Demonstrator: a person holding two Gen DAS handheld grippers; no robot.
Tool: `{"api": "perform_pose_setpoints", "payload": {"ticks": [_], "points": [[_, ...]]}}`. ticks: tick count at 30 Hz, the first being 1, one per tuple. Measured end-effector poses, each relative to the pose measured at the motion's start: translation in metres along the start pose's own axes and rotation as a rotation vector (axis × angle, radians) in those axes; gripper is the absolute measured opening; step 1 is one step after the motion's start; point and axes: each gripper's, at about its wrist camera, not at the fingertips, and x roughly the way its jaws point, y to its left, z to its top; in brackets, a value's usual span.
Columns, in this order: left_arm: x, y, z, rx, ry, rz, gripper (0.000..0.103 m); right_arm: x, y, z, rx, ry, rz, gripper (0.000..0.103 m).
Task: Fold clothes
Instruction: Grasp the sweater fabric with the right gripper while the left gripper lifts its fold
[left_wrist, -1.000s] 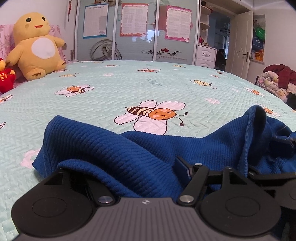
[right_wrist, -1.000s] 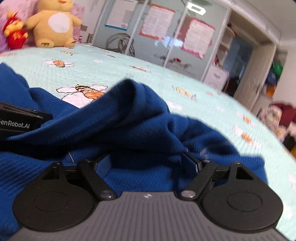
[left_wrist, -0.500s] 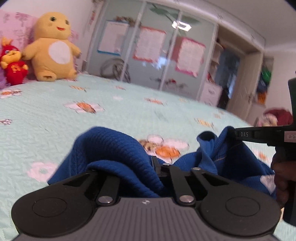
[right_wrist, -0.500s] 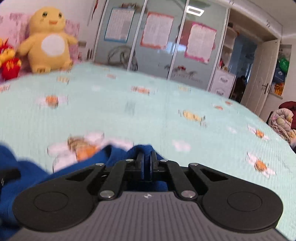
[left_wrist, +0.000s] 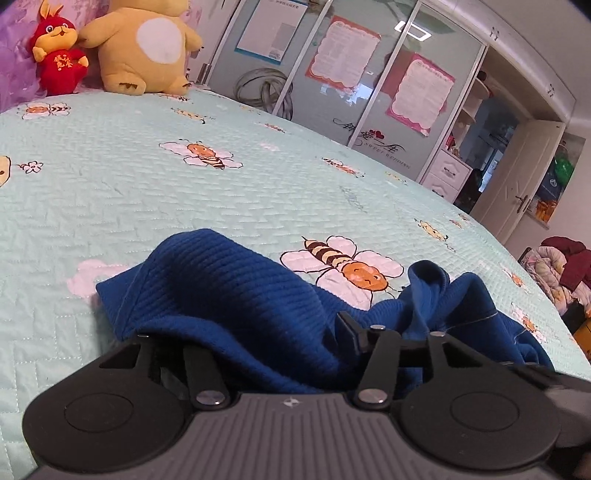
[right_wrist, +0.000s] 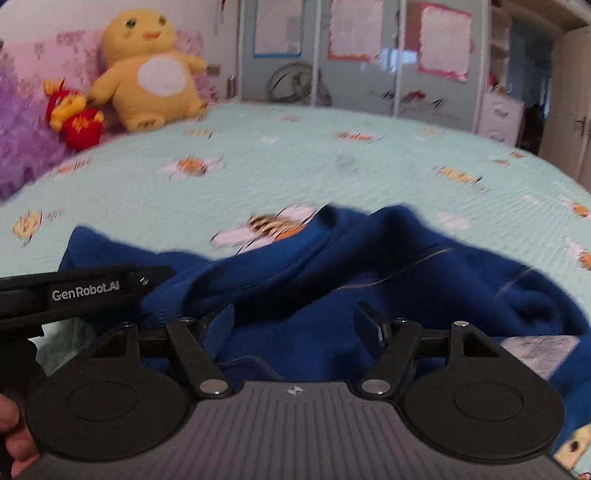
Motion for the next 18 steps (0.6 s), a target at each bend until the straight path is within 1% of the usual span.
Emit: {"api": "perform_pose_setpoints", "payload": {"ticks": [2,3,4,5,6,7,8,10,12,15,16,17,18], "points": [[0.0,0.004,0.001,-0.011,0.001,-0.006,0.056,0.023,0.008,0.0,-0.027,0.072,-0.013,0.072],[-0.001,0.005,0.001,-0.013,-0.002,-0.009,0.056,0.032,0.008,0.001,-0.022,0.091,-0.015,0.072],[-0.001,0.006,0.001,-0.015,-0.004,-0.012,0.056,0.041,0.007,0.002,-0.015,0.106,-0.015,0.064],[-0.002,0.007,0.001,-0.013,-0.009,-0.015,0.056,0.044,0.004,0.007,0.012,0.098,0.006,0.044],[-0.003,0.008,0.002,-0.01,-0.014,-0.018,0.056,0.047,0.0,0.013,0.037,0.089,0.021,0.033],[-0.004,0.008,0.002,-0.012,-0.021,-0.027,0.056,0.05,-0.002,0.022,0.042,0.079,0.001,0.009],[-0.005,0.008,0.002,-0.016,-0.029,-0.041,0.056,0.052,-0.005,0.032,0.049,0.066,-0.018,0.009],[-0.009,0.007,0.002,-0.019,-0.046,-0.058,0.058,0.052,-0.014,0.054,0.101,0.008,-0.042,0.008],[-0.012,0.006,0.003,-0.015,-0.076,-0.051,0.065,0.047,-0.026,0.076,0.149,-0.066,-0.094,0.008],[-0.011,0.005,0.003,-0.027,-0.069,-0.054,0.068,0.034,-0.049,0.1,0.233,-0.173,-0.176,0.008],[-0.01,0.004,0.002,-0.022,-0.058,-0.055,0.068,0.03,-0.059,0.102,0.275,-0.187,-0.179,0.01],[-0.008,0.003,0.002,-0.017,-0.047,-0.056,0.068,0.028,-0.069,0.099,0.32,-0.173,-0.157,0.018],[-0.007,0.001,0.0,-0.01,-0.033,-0.061,0.068,0.028,-0.075,0.091,0.331,-0.135,-0.127,0.022]]}}
